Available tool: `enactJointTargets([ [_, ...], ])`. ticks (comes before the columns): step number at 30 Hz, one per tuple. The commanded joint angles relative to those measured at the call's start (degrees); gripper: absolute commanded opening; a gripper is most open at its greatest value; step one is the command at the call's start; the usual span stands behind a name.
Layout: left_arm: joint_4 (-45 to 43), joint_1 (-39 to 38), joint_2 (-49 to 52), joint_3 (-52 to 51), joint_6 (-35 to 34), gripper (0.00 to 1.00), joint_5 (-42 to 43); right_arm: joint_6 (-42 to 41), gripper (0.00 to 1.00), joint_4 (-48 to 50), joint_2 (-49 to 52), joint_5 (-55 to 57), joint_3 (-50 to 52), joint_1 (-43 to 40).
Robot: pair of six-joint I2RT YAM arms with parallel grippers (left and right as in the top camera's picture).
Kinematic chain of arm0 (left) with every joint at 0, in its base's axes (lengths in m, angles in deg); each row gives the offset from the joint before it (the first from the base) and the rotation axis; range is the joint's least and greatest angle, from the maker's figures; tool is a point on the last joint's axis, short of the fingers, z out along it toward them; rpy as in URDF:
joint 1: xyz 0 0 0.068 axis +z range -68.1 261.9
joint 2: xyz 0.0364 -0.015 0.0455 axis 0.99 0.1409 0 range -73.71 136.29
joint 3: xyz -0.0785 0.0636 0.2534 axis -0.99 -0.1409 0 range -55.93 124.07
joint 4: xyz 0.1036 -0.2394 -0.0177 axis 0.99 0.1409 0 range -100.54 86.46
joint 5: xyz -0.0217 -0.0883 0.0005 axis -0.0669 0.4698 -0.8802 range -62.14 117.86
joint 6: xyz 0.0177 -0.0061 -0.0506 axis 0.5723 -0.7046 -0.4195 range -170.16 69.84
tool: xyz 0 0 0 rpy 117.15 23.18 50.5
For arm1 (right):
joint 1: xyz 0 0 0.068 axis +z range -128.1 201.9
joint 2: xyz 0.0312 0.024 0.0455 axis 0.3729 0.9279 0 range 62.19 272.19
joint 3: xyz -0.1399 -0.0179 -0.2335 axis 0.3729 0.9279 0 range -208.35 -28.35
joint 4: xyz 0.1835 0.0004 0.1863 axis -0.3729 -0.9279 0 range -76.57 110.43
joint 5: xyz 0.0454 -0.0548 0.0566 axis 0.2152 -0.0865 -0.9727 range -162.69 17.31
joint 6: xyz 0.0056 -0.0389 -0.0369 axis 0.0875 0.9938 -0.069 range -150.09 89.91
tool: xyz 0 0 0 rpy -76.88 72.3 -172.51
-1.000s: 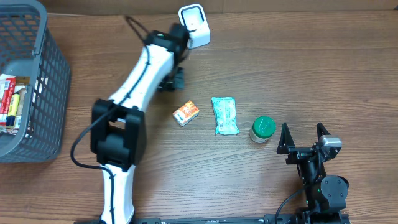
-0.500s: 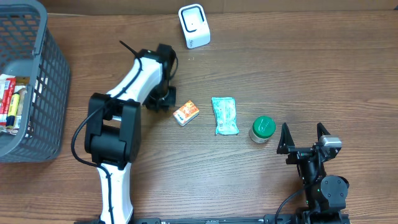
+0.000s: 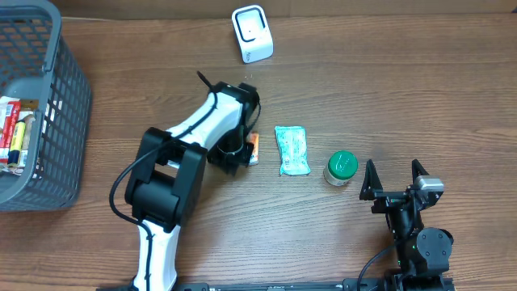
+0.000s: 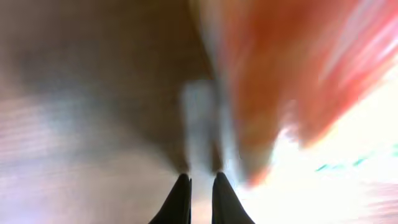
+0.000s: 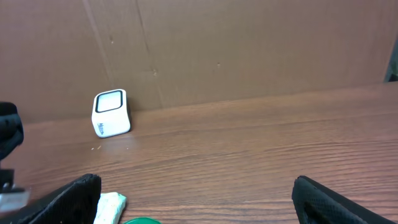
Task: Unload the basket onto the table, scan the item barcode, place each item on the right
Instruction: 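Lower the left gripper onto the small orange box and grasp it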
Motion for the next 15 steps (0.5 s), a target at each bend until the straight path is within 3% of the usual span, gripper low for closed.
enactJointTargets([
  [1, 3.5, 1.5, 0.8, 2.9, -2.6, 0.04, -7.7, 0.2, 1.00, 0.4, -0.6, 0.1, 0.6, -0.2],
  [6, 6.6, 3.7, -0.3, 11.1, -4.1, 0.05, -5.7, 0.2, 1.00, 0.4, -0.6, 0.1, 0.6, -0.2],
  [9, 6.3, 4.9, -1.5, 14.8, -3.2, 0.08, 1.4, 0.2, 1.00, 0.4, -0.6, 0.1, 0.6, -0.2],
  [10, 5.9, 5.0, -1.7, 15.2, -2.1, 0.12, 3.8, 0.2, 1.00, 0.4, -0.6, 0.1, 0.6, -0.2],
  [11, 5.3, 5.3, -2.0, 15.4, -0.4, 0.28, 7.4, 0.2, 1.00, 0.4, -0.6, 0.1, 0.6, -0.2],
  [12, 4.9, 5.4, -2.0, 15.4, 1.0, 0.52, 10.4, 0.2, 1.00, 0.4, -0.6, 0.1, 0.6, -0.2],
  [13, 4.4, 5.4, -2.0, 15.4, 1.6, 0.53, 12.2, 0.2, 1.00, 0.4, -0.6, 0.1, 0.6, -0.2],
  [15, 3.4, 5.3, -1.9, 15.1, 1.5, 0.44, 12.7, 0.2, 1.00, 0.4, -0.6, 0.1, 0.6, -0.2],
])
